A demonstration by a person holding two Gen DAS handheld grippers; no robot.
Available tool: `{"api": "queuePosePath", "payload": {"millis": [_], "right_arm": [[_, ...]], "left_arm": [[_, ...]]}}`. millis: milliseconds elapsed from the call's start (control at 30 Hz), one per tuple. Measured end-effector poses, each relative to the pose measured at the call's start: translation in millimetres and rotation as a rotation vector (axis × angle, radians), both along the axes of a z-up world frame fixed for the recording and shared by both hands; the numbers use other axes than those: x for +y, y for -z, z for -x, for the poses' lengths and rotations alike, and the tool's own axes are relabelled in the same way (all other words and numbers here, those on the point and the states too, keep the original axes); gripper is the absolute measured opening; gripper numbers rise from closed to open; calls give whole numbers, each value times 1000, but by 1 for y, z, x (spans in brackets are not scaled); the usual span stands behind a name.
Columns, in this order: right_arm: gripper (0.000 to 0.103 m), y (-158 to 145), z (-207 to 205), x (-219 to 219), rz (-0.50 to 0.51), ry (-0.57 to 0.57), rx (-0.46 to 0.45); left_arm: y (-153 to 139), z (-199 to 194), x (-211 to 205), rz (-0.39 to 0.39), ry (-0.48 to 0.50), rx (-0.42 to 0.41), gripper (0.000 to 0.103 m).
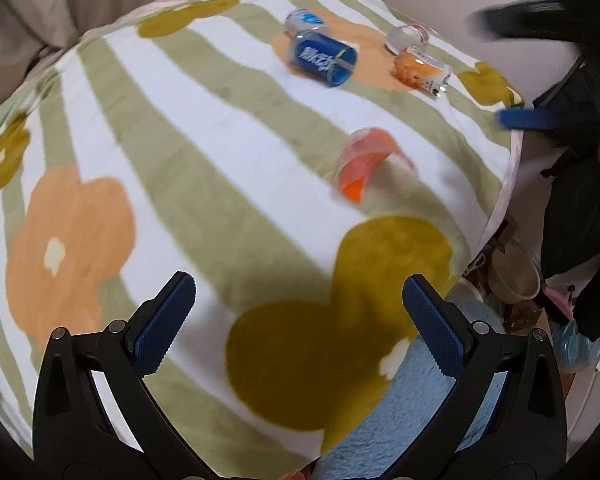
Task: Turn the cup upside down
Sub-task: 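Close the right tool around the clear cup on the bedspread, then lift the cup with the right tool and rotate it rim-down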
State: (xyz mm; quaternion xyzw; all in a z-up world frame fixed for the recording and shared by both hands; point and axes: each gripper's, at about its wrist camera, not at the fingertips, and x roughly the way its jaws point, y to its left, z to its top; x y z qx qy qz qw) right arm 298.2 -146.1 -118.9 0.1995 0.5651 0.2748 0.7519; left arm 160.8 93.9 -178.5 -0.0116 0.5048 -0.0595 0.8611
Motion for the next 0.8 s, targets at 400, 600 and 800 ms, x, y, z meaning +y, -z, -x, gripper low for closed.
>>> {"api": "queuePosePath", "payload": {"millis": [400,600,800], "right_arm": [[81,101,-49,61,164,13,290],[64,115,-53,61,215,9,305],[64,93,-45,59,202,-10,129]], "left_arm": [[20,21,50,51,-57,16,103],[34,20,51,80,-47,39,103],[36,20,51,95,-58,25,103]]}}
